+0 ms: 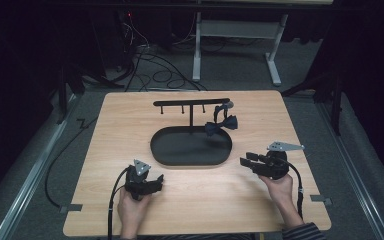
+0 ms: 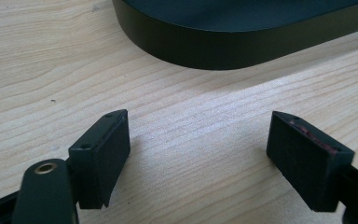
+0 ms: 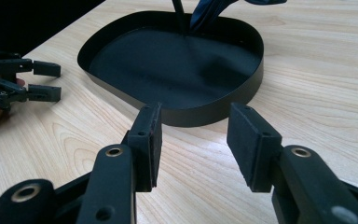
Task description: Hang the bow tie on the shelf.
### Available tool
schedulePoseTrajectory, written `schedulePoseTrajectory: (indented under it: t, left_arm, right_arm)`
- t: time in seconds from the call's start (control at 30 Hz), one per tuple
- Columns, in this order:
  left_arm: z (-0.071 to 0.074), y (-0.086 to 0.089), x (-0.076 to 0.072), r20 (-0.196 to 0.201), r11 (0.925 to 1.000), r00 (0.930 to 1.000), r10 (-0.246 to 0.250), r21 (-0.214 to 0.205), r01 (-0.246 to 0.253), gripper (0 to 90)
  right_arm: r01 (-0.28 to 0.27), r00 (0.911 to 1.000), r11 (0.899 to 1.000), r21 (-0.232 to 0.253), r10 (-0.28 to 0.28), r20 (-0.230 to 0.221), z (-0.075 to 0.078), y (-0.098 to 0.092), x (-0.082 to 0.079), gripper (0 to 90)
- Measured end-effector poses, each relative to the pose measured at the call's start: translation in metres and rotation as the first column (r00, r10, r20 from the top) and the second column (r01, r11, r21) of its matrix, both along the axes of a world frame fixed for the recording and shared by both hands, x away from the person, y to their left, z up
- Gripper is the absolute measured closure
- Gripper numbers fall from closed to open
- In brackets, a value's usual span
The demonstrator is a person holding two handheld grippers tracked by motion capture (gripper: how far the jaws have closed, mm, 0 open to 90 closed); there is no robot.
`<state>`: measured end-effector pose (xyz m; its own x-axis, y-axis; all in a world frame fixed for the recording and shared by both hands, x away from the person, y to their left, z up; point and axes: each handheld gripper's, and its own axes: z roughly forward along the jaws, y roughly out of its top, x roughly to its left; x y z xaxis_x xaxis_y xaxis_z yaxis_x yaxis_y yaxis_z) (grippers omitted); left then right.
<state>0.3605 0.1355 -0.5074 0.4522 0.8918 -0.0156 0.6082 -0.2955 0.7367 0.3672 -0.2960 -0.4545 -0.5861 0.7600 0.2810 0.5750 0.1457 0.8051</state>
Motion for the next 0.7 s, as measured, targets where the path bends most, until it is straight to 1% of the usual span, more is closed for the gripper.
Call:
schedulePoseTrajectory:
  t: [0.13,0.27,0.33,0.43,0.47,0.5,0.53,0.6,0.7]
  left_arm:
    - [0.000,0.000,0.000,0.000,1.0000,1.0000,0.000,-0.001,0.000,21.9]
    - [0.000,0.000,0.000,0.000,1.0000,1.0000,0.000,-0.001,0.000,21.9]
    - [0.000,0.000,0.000,0.000,1.0000,1.0000,0.000,-0.001,0.000,21.9]
    - [0.000,0.000,0.000,0.000,1.0000,1.0000,0.000,-0.001,0.000,21.9]
    - [0.000,0.000,0.000,0.000,1.0000,1.0000,0.000,-0.001,0.000,21.9]
    - [0.000,0.000,0.000,0.000,1.0000,1.0000,0.000,-0.001,0.000,21.9]
    - [0.000,0.000,0.000,0.000,1.0000,1.0000,-0.001,-0.001,0.001,21.8]
    - [0.000,0.000,0.000,0.000,1.0000,1.0000,-0.002,0.000,0.002,21.7]
    - [0.000,0.000,0.000,-0.001,1.0000,1.0000,-0.003,0.000,0.003,21.8]
  right_arm:
    - [-0.003,1.0000,1.000,-0.004,0.003,-0.001,-0.001,0.003,0.001,57.0]
    - [-0.009,0.9999,1.000,-0.009,0.009,-0.012,-0.004,0.007,0.001,57.1]
    - [-0.014,0.9996,1.000,-0.006,0.014,-0.024,-0.008,0.008,0.001,57.1]
    - [-0.017,0.9992,1.000,-0.017,0.017,-0.036,-0.011,0.011,0.002,57.1]
    - [-0.022,0.9988,0.999,-0.032,0.021,-0.044,-0.013,0.014,0.003,57.2]
    - [-0.022,0.9988,0.999,-0.032,0.021,-0.044,-0.013,0.014,0.003,57.2]
    - [-0.026,0.9989,0.999,-0.048,0.024,-0.041,-0.015,0.017,0.002,57.2]
    - [-0.026,0.9987,0.998,-0.057,0.024,-0.044,-0.017,0.020,0.001,57.3]
    - [-0.025,0.9989,0.998,-0.063,0.022,-0.042,-0.018,0.021,0.001,57.4]
